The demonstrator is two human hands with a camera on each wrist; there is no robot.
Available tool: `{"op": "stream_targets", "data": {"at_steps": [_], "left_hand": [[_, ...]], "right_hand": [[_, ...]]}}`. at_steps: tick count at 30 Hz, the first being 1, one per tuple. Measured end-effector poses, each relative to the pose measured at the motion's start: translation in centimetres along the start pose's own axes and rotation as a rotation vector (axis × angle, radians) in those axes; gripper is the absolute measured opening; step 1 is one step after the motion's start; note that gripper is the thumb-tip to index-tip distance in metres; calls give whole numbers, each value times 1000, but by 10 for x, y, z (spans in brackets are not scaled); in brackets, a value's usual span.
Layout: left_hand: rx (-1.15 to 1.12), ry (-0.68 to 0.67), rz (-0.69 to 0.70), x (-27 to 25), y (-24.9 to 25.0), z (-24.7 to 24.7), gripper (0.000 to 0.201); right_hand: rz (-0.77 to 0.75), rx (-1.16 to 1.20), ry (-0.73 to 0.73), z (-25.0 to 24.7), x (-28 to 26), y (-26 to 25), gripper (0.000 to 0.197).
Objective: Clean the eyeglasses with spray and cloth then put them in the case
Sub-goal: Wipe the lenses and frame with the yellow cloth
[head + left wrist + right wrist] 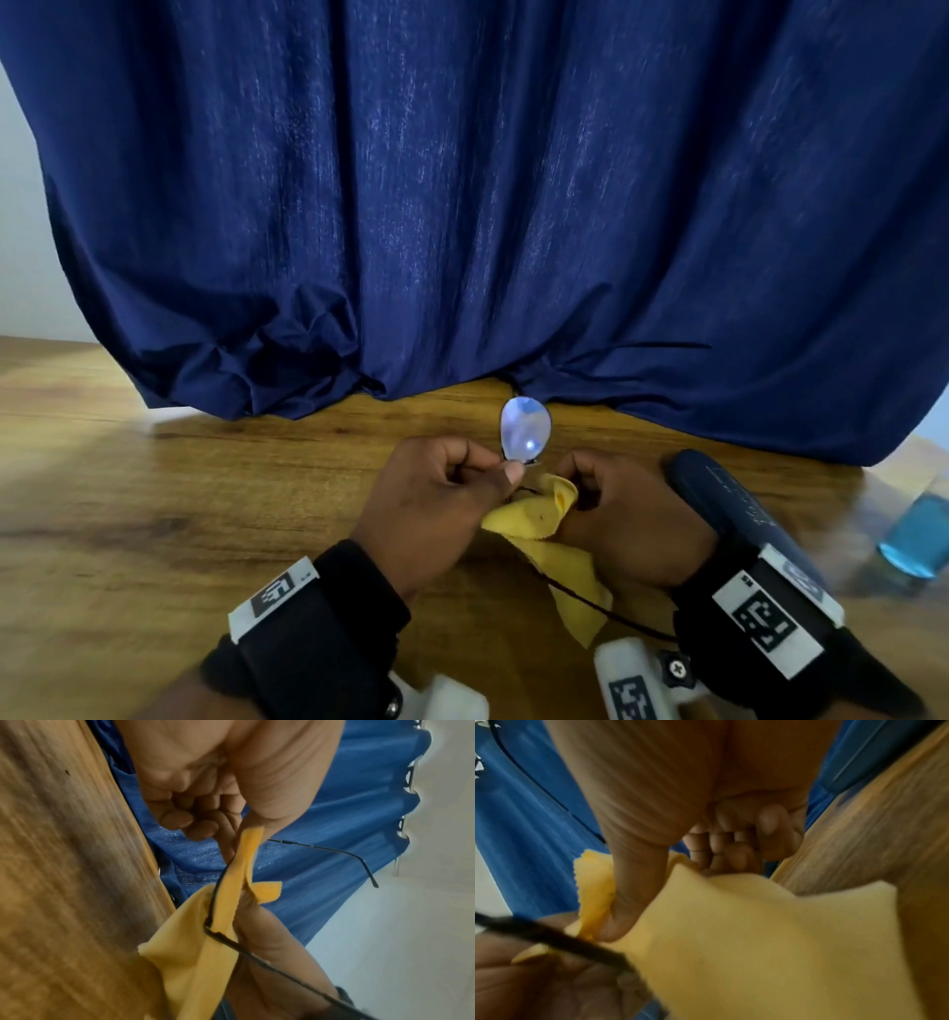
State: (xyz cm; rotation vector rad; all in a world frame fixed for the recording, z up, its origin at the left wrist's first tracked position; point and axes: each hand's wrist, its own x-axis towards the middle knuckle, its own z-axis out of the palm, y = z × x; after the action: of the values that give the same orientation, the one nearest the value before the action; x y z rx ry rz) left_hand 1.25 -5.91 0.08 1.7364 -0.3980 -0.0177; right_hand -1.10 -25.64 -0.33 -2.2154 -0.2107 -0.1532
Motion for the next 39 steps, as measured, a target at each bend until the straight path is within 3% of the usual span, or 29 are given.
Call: {"op": "stream_targets", "data": {"at_steps": [2,4,9,14,17,21,24,26,31,34,37,39], "left_hand": [[10,-6,25,-2,0,2,15],[-3,17,27,0,0,0,14],[-6,88,22,3,-1,-4,12],[-26,37,20,-1,1,1,12],[-24,35,32,0,0,0,13],[-29,65,34,3,-3,-3,12],[-35,87,30,5,-4,-5,12],[-39,90,23,4,-3,-5,11],[-56,74,-6,3,-3,-2,9],[-46,38,-2,2,-4,0,10],[-43,26,-4,3,-6,0,13],[-55,38,-5,3,-6,-1,12]], "right_hand": [[-26,20,46,5,-1,-2,41],[-35,50,55,7,-1,-6,30],[8,91,-21,4,-3,-11,20],[28,225,-23,12,-5,-16,25],[20,190,36,8,-2,-12,28],[-39,146,9,3,0,-9,8],[-122,24,36,5,1,-9,9],[-103,76,29,6,1,-10,4],[63,169,-132,11,-3,-14,30],[98,262,-45,14,-3,-9,44],[43,226,-26,6,-2,-12,24],[-4,183,-53,3,-2,-14,20]]}}
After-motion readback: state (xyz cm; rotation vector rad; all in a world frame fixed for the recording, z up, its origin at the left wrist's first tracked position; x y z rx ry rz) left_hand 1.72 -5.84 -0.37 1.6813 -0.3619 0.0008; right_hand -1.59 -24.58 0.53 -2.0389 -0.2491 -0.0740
